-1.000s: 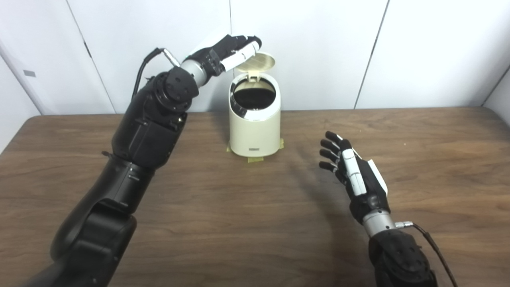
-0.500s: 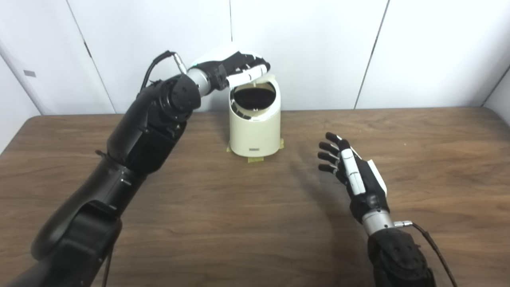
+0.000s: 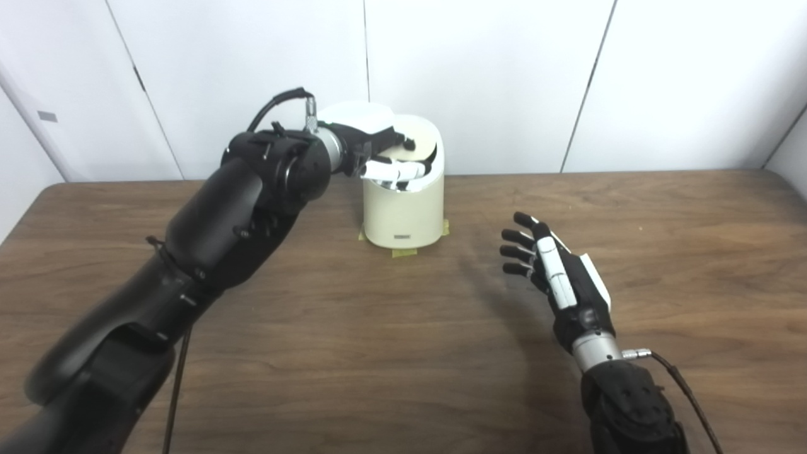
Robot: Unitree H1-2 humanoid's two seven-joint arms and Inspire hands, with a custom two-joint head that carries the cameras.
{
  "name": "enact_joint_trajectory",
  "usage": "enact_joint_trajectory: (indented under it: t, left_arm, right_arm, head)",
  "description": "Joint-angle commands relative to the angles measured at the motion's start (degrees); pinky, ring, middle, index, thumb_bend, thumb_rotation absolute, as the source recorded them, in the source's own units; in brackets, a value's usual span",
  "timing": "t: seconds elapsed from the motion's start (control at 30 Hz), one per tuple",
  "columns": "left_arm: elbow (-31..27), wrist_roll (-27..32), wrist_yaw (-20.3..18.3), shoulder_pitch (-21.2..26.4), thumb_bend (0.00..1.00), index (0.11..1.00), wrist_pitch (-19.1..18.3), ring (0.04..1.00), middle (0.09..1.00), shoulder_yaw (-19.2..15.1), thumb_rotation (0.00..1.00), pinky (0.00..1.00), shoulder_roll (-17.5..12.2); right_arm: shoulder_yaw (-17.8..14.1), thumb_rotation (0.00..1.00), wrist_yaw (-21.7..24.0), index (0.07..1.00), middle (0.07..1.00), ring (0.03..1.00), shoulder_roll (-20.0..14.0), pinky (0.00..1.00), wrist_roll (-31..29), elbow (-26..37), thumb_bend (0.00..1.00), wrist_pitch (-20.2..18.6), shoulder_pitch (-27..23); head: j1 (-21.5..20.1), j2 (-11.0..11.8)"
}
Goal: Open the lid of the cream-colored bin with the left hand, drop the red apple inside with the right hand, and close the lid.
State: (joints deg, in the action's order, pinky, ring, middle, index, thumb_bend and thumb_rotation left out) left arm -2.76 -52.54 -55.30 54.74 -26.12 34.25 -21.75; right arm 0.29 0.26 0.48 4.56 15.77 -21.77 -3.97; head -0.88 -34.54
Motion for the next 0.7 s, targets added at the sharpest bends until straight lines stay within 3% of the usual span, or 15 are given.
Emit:
enact_joint_trajectory:
  t: [0.0,0.2,0.4,0.5,0.67]
  left_arm:
    - [-1.58,-2.21,-0.59,2.4,0.53,0.914,1.19,0.957,0.928,-0.16,1.0,1.0,-1.4]
    - [-2.52,-7.37,-2.06,0.79,0.56,0.897,5.2,0.936,0.9,2.19,1.0,1.0,-1.97]
    - [-2.62,-9.9,-3.21,-1.09,0.54,0.905,6.91,0.965,0.906,1.87,1.0,1.0,-0.76]
    - [-1.6,-10.13,-2.23,-1.92,0.49,0.905,8.13,0.973,0.906,1.53,1.0,1.0,-0.22]
    - [0.05,-11.04,-1.08,-2.79,0.52,0.896,10.08,0.962,0.901,1.13,1.0,1.0,0.67]
  right_arm:
    - [0.3,0.95,0.04,0.861,0.804,0.767,-0.59,0.69,0.27,1.22,0.51,1.92,-2.12]
    - [1.03,0.95,-0.18,0.869,0.802,0.764,-0.96,0.68,1.51,1.28,0.5,1.72,-2.19]
    - [1.18,0.96,-0.1,0.874,0.8,0.762,-0.96,0.69,1.42,1.8,0.5,1.27,-2.18]
    - [1.21,0.95,-0.18,0.871,0.794,0.758,-0.82,0.68,1.4,1.82,0.5,1.22,-2.19]
    - [1.32,0.96,-0.26,0.872,0.793,0.755,-0.72,0.68,1.51,1.74,0.49,1.38,-2.25]
  head:
    - [-0.05,-0.03]
    - [-0.16,-0.25]
    - [-0.24,-0.7]
    - [-0.36,-0.71]
    - [-0.52,-0.77]
